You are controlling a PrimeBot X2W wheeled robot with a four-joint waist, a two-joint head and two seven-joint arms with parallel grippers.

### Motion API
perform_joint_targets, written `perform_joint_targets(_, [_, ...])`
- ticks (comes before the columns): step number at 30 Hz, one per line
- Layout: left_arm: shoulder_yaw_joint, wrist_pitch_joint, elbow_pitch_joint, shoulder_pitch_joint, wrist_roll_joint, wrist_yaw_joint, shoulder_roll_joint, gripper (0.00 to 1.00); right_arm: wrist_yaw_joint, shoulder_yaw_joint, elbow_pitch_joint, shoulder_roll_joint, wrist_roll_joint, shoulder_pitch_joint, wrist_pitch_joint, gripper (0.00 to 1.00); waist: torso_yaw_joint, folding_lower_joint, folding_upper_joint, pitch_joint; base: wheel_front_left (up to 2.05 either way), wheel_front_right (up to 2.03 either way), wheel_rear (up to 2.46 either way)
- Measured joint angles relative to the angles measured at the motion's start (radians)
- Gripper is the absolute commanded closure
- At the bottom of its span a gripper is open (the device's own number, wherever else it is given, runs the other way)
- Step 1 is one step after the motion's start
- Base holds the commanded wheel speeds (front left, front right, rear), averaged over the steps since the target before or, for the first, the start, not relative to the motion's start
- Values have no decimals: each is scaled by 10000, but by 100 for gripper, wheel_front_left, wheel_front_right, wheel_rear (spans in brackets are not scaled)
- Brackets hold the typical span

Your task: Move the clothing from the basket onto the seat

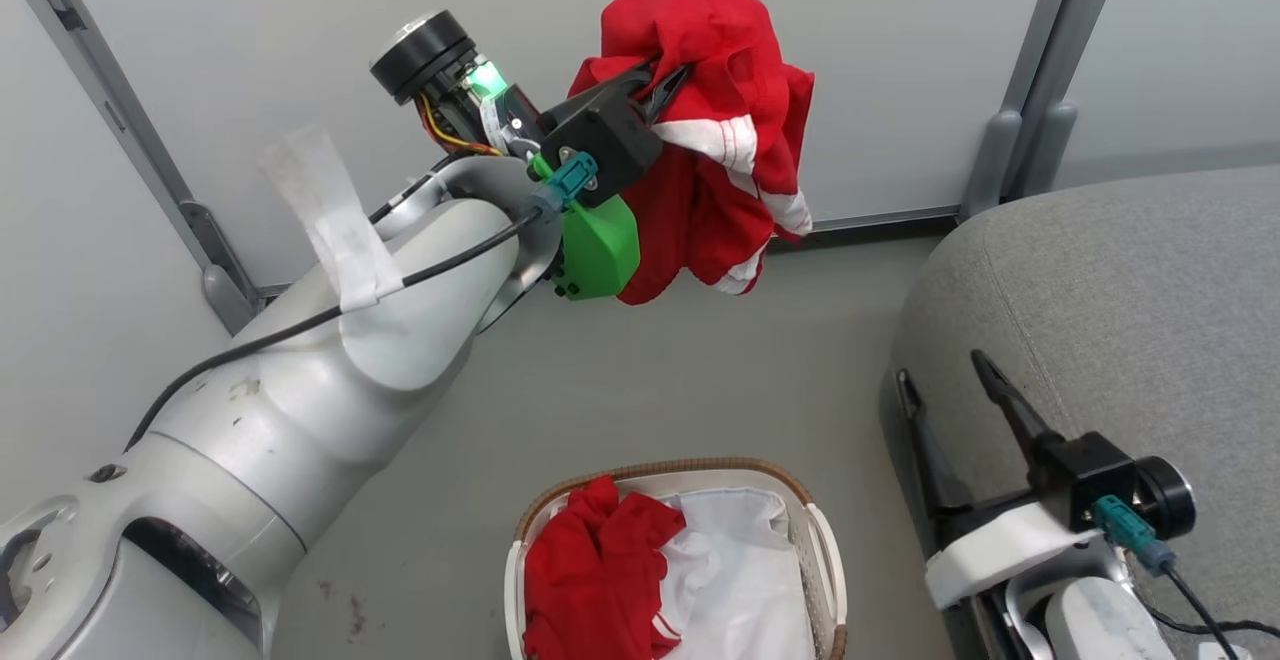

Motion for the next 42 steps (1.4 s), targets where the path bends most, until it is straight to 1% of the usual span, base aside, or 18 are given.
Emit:
perform_joint_targets(5, [-291,161,-2,-310,-299,0,-242,100,0,988,98,2,-96,-687,-2,0,113,0,0,-88,0,0,0])
perform_joint_targets(9, [-543,201,-94,-542,-558,0,-424,100,0,1486,359,8,-244,-1332,-2,0,255,0,0,-121,0,0,0])
perform_joint_targets(16, [-959,169,-518,-700,-786,0,-663,100,0,1340,959,-4,-368,-2085,-2,0,565,0,0,-146,0,0,0])
perform_joint_targets(23, [-1208,134,-905,-708,-934,0,-677,100,0,1436,1317,2,-403,-2659,-2,0,795,0,0,-167,0,0,0])
perform_joint_targets(31, [-1296,65,-1195,-686,-1189,0,-675,100,0,1457,1808,2,-303,-3216,-2,0,865,1,0,-205,0,0,0])
perform_joint_targets(32, [-1306,59,-1210,-676,-1218,0,-673,100,0,1480,1931,2,-221,-3270,-4,7,871,1,0,-214,0,0,0])
perform_joint_targets(33, [-1312,58,-1218,-651,-1252,0,-669,100,0,1476,2061,6,-148,-3295,-10,51,875,1,0,-226,0,0,0])
perform_joint_targets(35, [-1315,58,-1210,-563,-1333,0,-640,100,0,1461,2184,-2,-35,-3357,-12,92,881,1,0,-243,0,0,0])
perform_joint_targets(36, [-1319,58,-1191,-511,-1363,0,-616,100,0,1457,2220,0,-4,-3406,-13,100,885,1,0,-250,0,0,0])
perform_joint_targets(42, [-1379,54,-993,-223,-1708,0,-491,100,0,1365,2276,2,-33,-3428,-13,100,895,1,0,-265,0,0,0])
